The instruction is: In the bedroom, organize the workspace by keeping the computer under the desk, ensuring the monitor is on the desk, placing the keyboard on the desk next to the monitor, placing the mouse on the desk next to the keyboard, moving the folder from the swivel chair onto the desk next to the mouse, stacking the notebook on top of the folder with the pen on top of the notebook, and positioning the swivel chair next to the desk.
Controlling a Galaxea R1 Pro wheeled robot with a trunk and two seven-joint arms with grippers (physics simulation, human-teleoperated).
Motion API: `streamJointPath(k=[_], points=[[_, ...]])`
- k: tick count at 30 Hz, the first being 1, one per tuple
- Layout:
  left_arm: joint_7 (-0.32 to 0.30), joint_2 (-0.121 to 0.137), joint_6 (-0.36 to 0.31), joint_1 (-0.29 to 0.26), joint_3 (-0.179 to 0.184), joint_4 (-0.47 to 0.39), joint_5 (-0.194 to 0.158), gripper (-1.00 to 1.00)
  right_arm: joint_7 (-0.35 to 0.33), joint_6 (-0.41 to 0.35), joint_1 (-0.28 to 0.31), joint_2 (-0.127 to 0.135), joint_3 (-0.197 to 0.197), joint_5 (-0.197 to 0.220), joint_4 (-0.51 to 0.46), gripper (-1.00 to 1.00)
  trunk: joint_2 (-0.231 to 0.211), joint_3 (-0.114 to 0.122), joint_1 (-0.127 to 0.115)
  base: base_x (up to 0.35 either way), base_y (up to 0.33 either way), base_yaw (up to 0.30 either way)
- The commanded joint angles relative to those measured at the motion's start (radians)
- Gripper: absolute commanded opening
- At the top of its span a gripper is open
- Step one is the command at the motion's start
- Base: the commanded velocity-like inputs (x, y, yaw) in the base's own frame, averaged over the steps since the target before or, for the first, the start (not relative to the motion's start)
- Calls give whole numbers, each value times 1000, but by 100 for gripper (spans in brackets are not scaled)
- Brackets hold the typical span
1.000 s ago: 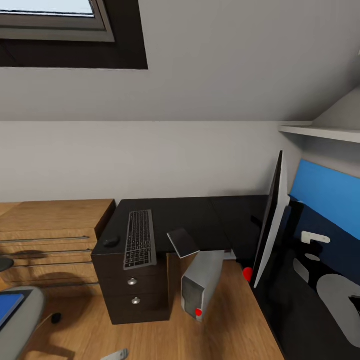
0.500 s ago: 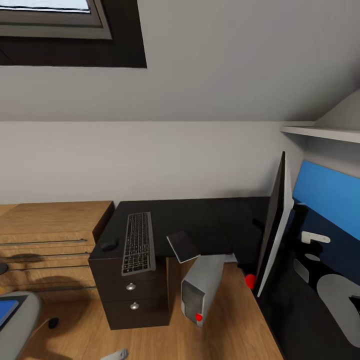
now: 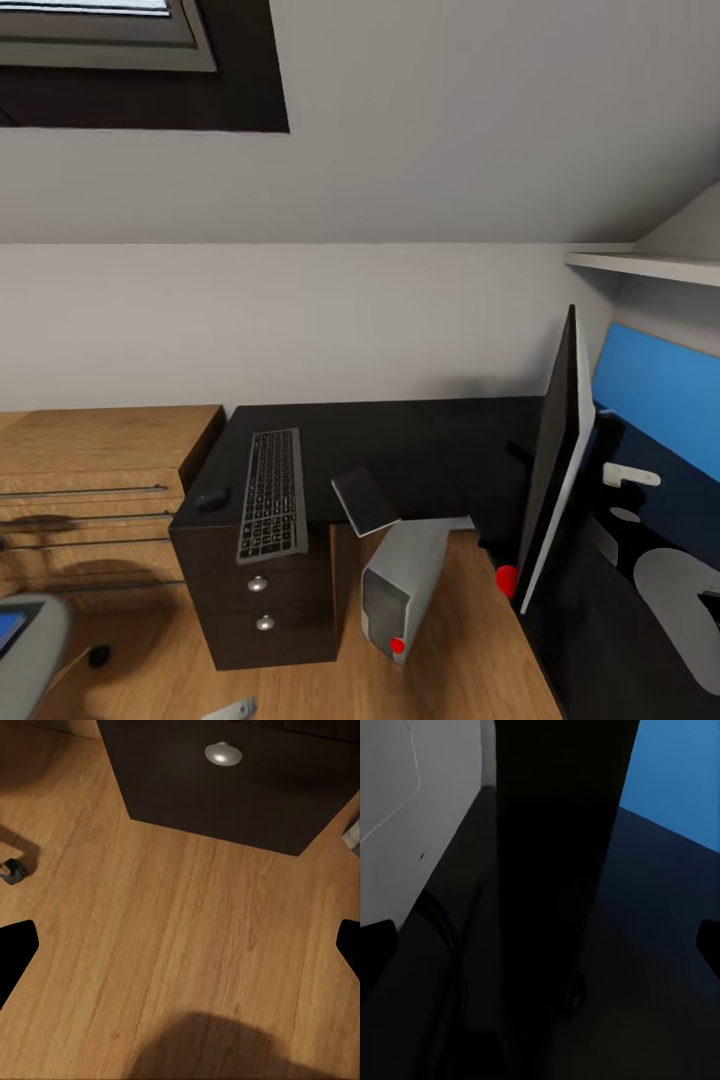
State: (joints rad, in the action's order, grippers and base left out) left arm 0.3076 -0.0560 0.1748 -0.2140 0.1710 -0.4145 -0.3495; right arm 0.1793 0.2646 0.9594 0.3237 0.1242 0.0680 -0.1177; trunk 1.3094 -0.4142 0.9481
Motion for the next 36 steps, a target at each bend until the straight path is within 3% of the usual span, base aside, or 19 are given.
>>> streamJointPath(k=[1,36], points=[[7,1,5,-1,9,0,-9,100,-2,5,1,0,2,7,1,100,1,-1,0,83,-20,0],[7,1,5,-1,8,0,-9,100,-1,5,1,0,2,7,1,100,1,-1,0,58,-37,0]])
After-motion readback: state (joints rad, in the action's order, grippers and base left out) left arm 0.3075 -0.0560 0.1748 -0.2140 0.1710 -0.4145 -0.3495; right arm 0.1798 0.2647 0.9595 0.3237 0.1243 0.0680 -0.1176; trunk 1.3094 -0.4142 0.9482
